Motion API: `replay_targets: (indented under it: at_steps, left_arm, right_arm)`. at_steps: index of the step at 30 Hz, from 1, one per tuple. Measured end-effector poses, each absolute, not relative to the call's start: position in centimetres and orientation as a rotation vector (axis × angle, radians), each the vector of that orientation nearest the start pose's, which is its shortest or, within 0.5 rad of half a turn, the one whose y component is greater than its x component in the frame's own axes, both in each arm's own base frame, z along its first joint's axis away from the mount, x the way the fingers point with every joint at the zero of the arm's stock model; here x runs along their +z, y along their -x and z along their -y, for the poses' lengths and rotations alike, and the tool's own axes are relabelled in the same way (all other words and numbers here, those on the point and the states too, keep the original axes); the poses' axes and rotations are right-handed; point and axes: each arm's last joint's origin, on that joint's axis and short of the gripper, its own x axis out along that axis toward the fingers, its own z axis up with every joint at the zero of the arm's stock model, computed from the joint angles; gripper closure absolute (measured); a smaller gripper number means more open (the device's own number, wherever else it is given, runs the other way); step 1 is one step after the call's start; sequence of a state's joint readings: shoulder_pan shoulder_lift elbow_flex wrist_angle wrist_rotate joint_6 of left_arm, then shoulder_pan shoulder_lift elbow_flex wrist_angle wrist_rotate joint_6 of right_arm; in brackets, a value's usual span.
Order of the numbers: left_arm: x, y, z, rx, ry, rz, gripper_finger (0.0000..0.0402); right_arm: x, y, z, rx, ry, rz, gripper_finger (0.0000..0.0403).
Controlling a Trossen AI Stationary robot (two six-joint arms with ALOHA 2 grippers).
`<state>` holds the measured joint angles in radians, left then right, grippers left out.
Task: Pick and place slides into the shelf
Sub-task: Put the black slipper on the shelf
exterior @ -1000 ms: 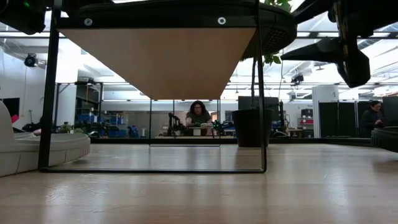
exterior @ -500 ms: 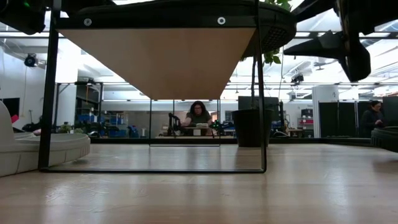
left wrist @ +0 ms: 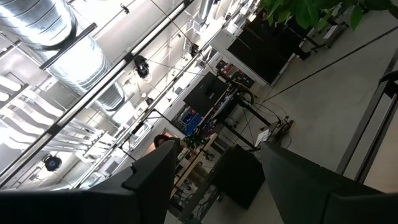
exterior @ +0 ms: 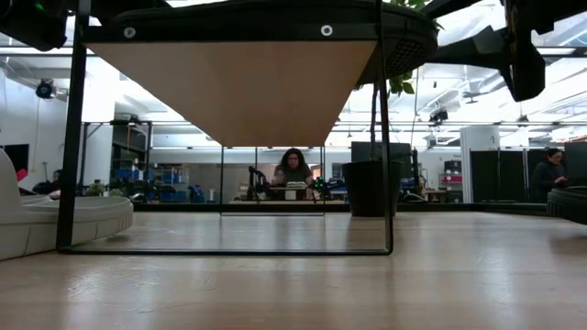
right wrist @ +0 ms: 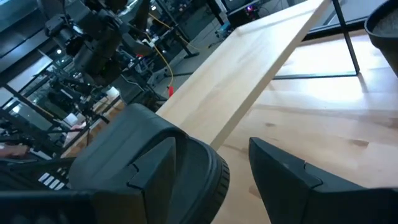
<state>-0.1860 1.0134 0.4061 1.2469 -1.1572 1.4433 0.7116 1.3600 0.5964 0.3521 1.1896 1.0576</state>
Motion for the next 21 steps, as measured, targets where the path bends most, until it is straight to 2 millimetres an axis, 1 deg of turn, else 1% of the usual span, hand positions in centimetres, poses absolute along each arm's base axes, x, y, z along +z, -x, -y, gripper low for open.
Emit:
replay_targets:
  at_steps: [7,13,17,21]
  left_arm:
    - [28.4,-18.1,0.7,1.078,-0.888,-0.235,0.0182]
    - [28.4,-18.1,0.7,1.078,-0.888,-0.235,0.0182]
    - [28.4,-18.1,0.7,1.08,-0.831,-0.2,0.0182]
    - [28.4,-18.1,0.7,1.08,-0.819,-0.192,0.0182]
  right_arm:
    - [20.5,-21.0,-14.6,-0.537,-0.671,0.023,0.0209]
    - [21.1,-20.7,-14.7,-0.516,-0.594,0.007,0.0209]
    - [22.7,-20.3,-15.4,-0.473,-0.531,0.002,0.0209]
    - [25.2,-20.2,-16.8,-0.416,-0.433,-0.001,0.0209]
